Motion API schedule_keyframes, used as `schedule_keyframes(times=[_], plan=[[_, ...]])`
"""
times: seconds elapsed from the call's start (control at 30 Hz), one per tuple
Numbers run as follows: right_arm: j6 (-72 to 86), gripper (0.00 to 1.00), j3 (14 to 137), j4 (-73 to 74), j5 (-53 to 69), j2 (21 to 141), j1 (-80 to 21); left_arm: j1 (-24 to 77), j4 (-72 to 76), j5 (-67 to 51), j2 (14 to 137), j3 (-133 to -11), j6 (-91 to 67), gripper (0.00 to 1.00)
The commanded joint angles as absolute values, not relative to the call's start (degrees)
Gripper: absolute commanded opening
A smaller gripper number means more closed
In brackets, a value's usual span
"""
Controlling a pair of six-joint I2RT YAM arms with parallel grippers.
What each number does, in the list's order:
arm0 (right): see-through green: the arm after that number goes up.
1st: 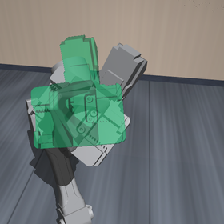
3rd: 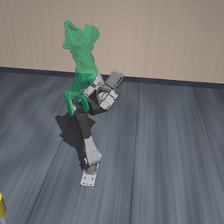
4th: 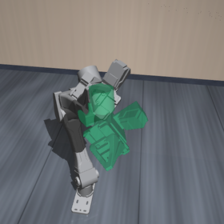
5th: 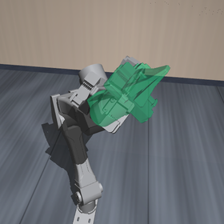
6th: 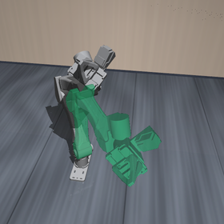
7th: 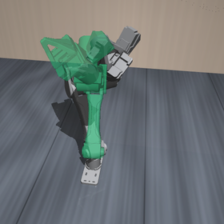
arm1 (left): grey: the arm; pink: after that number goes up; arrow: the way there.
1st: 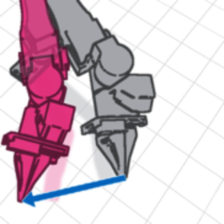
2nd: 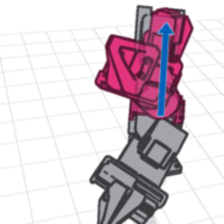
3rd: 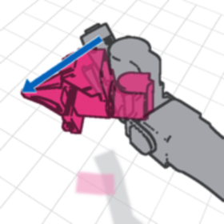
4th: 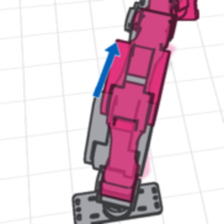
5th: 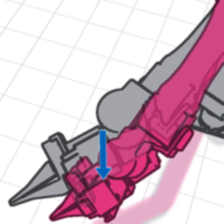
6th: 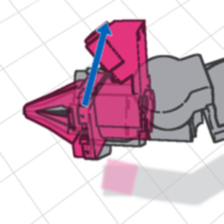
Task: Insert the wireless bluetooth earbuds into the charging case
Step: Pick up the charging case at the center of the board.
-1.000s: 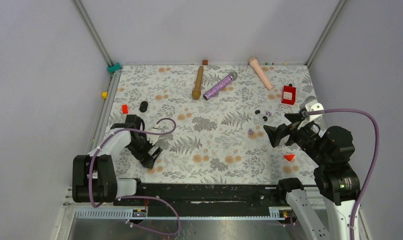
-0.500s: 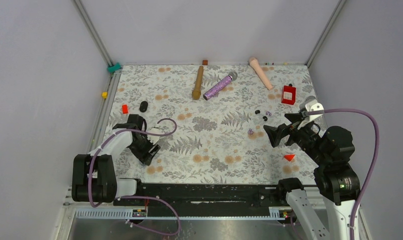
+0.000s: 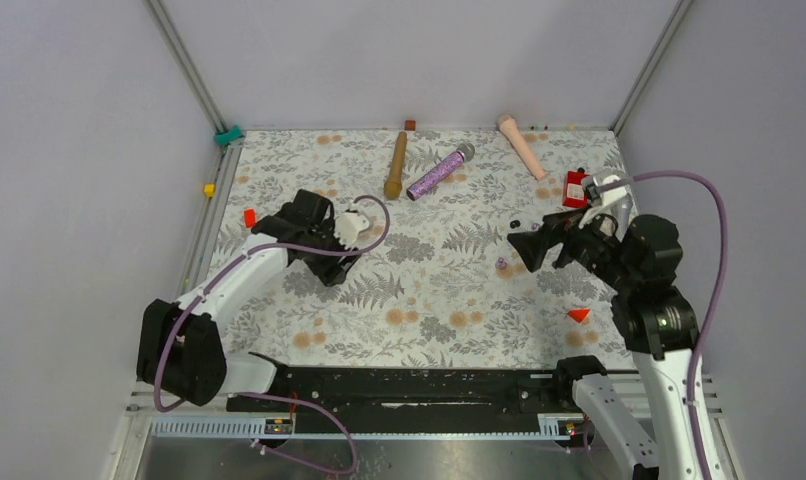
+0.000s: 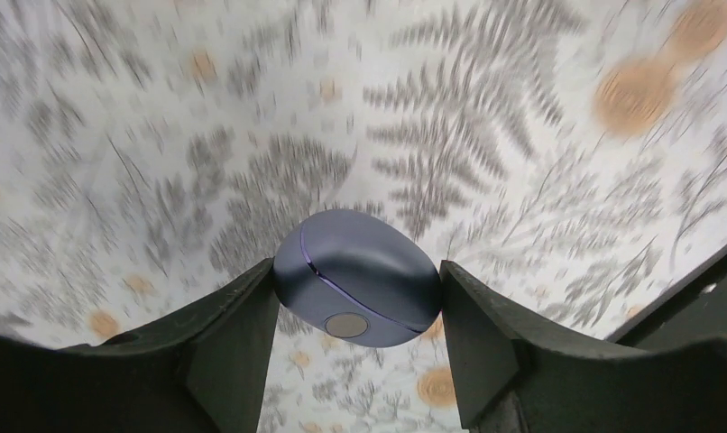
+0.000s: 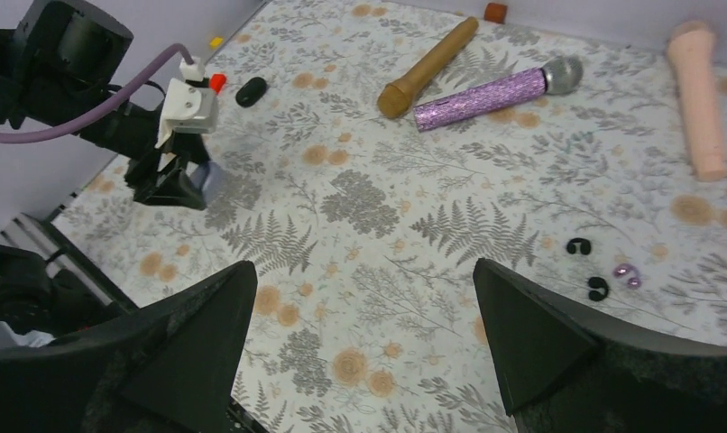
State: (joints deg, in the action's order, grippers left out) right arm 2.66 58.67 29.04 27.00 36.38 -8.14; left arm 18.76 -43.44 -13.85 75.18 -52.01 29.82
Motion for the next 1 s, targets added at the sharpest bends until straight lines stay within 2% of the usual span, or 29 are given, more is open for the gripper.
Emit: schedule_keyframes(times=[0.0,0.27,0.4,0.6,0.97], plan=[[12.1,0.99,57.2,19.4,33.5,44.0,-8.4,23.9,-37.5,-16.5,78.2,-60.8,22.1,0.57],[25.5,0.99,58.5,7.6,39.2,60.5,-9.0,28.9,-33.6,-25.7,80.5,-72.2,17.3,0.57],[28.7,0.99,58.8,4.0,38.0,66.8,-11.7,31.8,-29.1,-29.3,77.5,-71.0,15.3,0.57],[30.5,0.93,61.0,2.9,38.9,74.2,-16.9,37.2,-24.6,-29.4,73.0,-66.0,13.4,0.57],[34.0,0.83,59.5,-3.1,40.6,78.1,-24.2,39.2,-23.8,-30.4,74.3,-65.6,11.4,0.57]])
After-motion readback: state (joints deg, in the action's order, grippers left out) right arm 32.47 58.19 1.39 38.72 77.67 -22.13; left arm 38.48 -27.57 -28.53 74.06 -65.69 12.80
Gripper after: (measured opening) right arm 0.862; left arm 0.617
